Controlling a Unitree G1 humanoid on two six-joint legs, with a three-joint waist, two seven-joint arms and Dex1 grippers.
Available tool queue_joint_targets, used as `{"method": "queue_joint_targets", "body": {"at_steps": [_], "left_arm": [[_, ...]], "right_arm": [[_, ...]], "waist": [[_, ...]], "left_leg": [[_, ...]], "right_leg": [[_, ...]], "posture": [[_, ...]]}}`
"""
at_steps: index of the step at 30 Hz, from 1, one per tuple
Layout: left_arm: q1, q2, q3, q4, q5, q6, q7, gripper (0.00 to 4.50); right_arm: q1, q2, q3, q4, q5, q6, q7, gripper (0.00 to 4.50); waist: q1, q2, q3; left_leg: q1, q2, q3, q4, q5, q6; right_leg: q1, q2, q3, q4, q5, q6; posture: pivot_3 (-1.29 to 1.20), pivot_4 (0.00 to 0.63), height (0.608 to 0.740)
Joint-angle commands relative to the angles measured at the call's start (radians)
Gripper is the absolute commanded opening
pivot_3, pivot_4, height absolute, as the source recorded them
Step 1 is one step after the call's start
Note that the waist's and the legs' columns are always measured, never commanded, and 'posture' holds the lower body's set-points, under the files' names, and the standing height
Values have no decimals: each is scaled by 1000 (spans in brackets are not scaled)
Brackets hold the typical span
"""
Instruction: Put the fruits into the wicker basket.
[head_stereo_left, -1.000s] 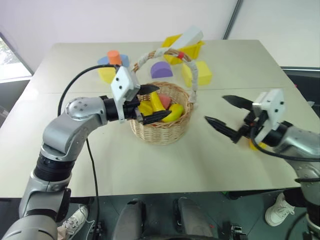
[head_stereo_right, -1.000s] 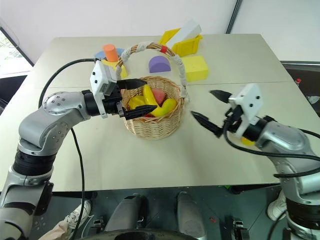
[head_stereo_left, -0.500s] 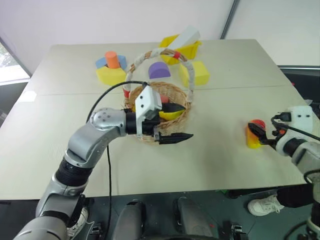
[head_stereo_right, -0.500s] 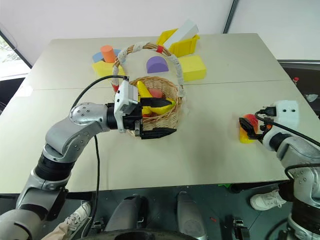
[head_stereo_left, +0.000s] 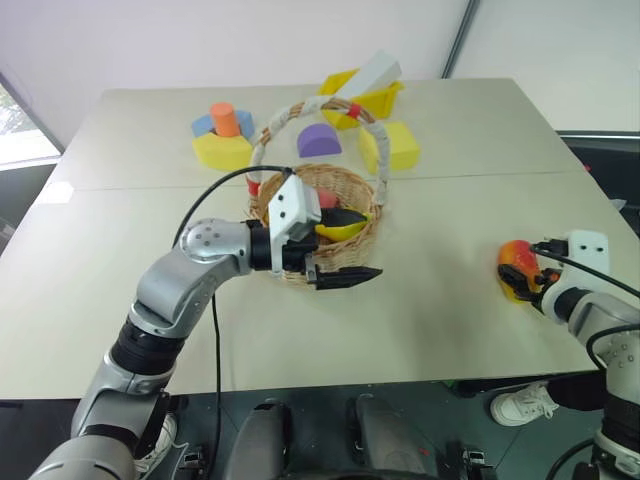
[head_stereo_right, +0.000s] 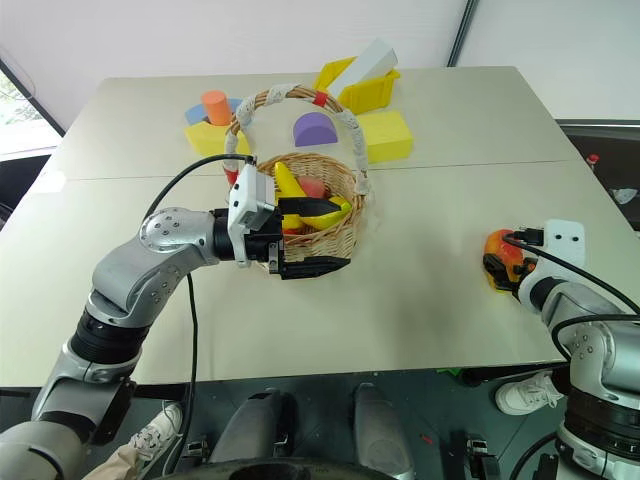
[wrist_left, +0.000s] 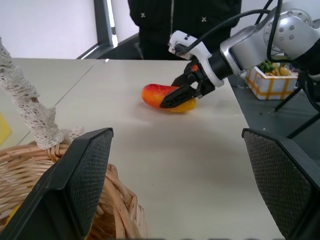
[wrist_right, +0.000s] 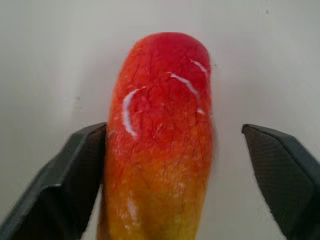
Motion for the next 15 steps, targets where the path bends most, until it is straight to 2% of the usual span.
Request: {"method": "queue_joint_targets", "body": {"at_steps": [1,2,5,8,12,15], "left_arm": [[6,-3,26,-37,-6,-17,4,4466],[9,-2,30,-38,-6,-17,7,4466],[26,9,56,-39,-9,-20,15,4466],[65,41,148,-38,-52,-8,16,4466],[159,132,323,-35,-124,-4,-5,4466],[231,205,377,-41,-128,14,-19,4466]], "right_arm": [[-13,-5,-21,-25,-3,-18,6,2132],[-14,-11,-19,-34,-6,-24,8,1818],[-4,-47,2,-69,-18,-53,37,1818],[58,-189,91,-168,-71,-192,171,1818],[26,-295,73,-345,94,-345,470,1818],[-56,-315,130,-399,202,-348,550,1818]], "waist": [[0,0,0],[1,0,0],[0,1,0],[-2,4,1],[-15,4,2],[-15,4,2]], "left_leg": [[0,0,0,0,0,0],[0,0,0,0,0,0],[0,0,0,0,0,0],[0,0,0,0,0,0],[1,2,0,0,0,0],[1,3,-2,-1,0,0]], "right_leg": [[0,0,0,0,0,0],[0,0,0,0,0,0],[0,0,0,0,0,0],[0,0,0,0,0,0],[0,2,0,0,-1,1],[1,3,-1,0,-1,1]], "posture": [[0,150,740],[0,150,740],[0,150,740],[0,150,740],[0,150,740],[0,150,740]]}}
